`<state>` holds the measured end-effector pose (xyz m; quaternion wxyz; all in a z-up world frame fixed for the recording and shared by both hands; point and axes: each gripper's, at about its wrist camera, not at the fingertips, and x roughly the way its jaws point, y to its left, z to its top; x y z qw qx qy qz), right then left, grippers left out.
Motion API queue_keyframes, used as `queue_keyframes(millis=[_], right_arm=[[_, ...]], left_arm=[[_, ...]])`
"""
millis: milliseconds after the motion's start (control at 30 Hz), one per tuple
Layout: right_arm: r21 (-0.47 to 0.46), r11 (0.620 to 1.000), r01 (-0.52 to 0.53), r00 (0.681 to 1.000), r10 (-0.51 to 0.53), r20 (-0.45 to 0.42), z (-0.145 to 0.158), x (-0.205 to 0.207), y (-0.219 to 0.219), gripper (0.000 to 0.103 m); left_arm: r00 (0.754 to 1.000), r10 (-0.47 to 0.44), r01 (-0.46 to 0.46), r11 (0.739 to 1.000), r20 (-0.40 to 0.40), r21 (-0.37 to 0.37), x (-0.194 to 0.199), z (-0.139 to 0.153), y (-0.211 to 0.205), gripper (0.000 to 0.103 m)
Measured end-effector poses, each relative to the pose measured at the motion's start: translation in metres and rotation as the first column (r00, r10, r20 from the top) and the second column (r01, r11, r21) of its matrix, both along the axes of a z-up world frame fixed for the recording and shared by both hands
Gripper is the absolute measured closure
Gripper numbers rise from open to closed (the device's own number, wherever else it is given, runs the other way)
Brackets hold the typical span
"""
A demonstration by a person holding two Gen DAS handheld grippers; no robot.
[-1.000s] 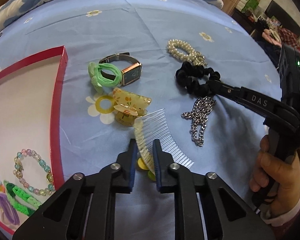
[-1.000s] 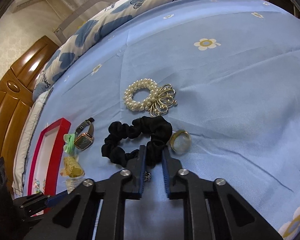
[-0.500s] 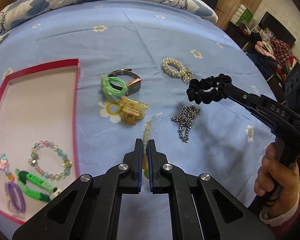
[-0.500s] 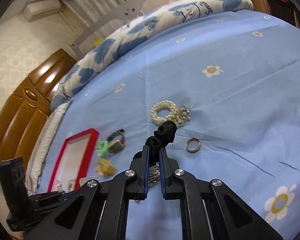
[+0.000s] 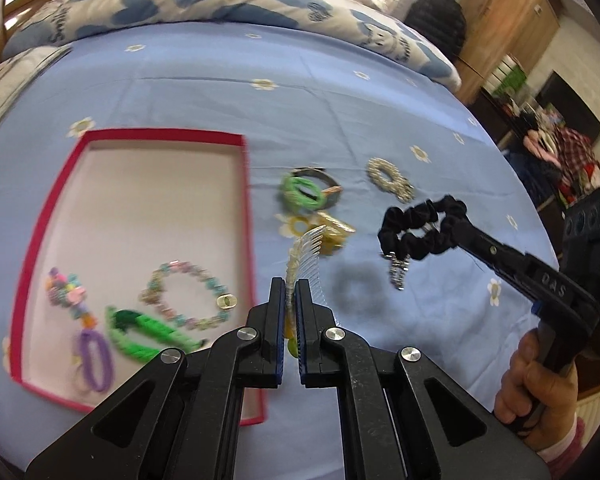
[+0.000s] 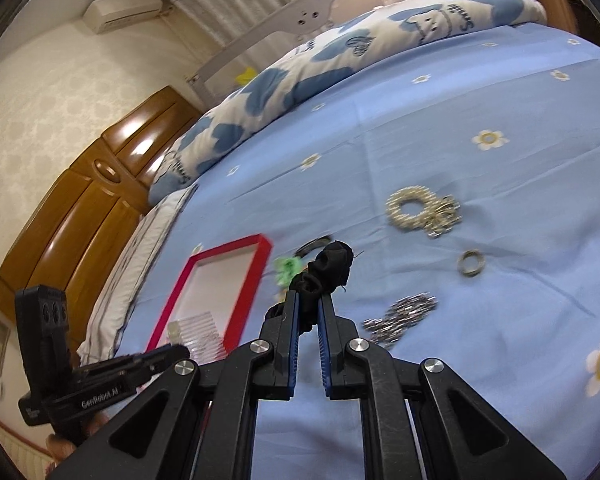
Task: Organize jewelry
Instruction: 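Place the comb and black scrunchie into the red box, opening both tools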
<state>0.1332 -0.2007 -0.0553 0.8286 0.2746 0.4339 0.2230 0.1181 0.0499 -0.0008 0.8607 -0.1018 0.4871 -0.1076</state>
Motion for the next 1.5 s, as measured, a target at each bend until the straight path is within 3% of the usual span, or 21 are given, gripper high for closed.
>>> queue_keyframes(millis=[500, 767, 1100, 1500], right_arm=[[0.026, 0.987, -0.16, 0.987, 0.159, 0.035, 0.011, -0.008, 0.079, 0.094], [0.039, 0.969, -0.243, 0.969, 0.241, 0.044, 0.012, -0.003, 0.134, 0.094], [0.019, 0.945, -0.327, 0.944, 0.327, -0.034, -0.017, 0.005, 0.183, 0.094], [-0.057, 0.927, -0.37, 0.924, 0.362, -0.124, -0.036, 0.008, 0.21, 0.089]], left_arm=[[0.986, 0.165, -0.165, 0.986, 0.002, -0.032, -0.013, 0.001, 0.076, 0.099], [0.971, 0.24, -0.24, 0.971, 0.004, -0.012, -0.006, -0.002, 0.113, 0.099], [0.954, 0.294, -0.293, 0.956, -0.063, 0.023, 0.018, -0.035, 0.145, 0.099], [0.944, 0.308, -0.302, 0.951, -0.119, 0.062, 0.023, -0.057, 0.15, 0.096]])
